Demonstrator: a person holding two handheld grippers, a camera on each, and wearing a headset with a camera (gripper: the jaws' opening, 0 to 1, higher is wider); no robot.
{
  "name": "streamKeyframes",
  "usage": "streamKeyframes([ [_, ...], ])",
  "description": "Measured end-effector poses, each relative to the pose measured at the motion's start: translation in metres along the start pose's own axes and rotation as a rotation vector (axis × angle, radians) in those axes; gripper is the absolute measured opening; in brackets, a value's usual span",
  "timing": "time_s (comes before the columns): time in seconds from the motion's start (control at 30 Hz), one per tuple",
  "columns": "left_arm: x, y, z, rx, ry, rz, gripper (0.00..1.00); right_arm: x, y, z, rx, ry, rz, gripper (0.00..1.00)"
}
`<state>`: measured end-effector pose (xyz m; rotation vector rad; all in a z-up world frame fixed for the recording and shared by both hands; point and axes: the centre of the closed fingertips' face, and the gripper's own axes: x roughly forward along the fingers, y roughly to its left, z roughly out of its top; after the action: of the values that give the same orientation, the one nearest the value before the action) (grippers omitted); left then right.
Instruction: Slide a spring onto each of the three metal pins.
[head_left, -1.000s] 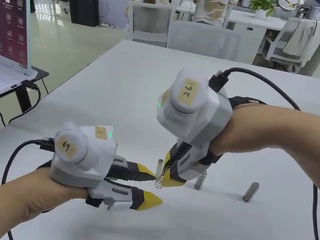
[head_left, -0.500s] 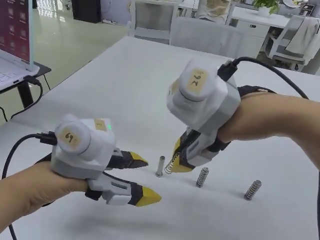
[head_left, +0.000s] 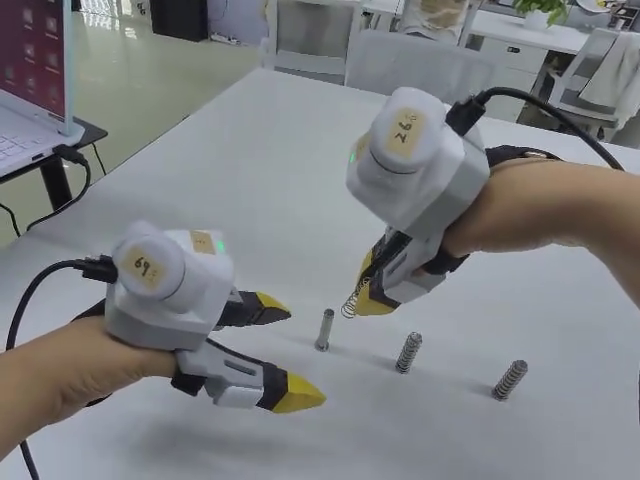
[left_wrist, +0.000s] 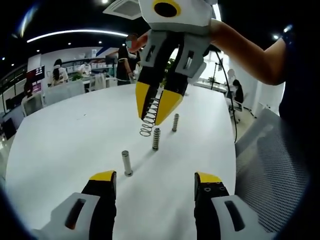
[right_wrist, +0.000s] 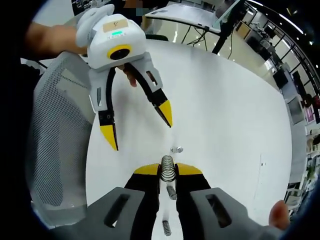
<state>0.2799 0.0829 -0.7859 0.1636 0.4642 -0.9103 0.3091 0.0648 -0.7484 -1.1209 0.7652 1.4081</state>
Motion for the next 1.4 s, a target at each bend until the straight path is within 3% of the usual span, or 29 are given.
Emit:
streamKeyframes([
  [0.33,-0.001,0.002,-0.002,-0.006,0.005,0.011,0.65,0.011,-0.015,0.000,-0.007,0.024,-0.003,0.09],
  [1.4,-0.006,0.010,0.002,-0.040,-0.035,0.027,0.70,0.046,-0.021,0.001,-0.019,0.092,0.059,0.09],
])
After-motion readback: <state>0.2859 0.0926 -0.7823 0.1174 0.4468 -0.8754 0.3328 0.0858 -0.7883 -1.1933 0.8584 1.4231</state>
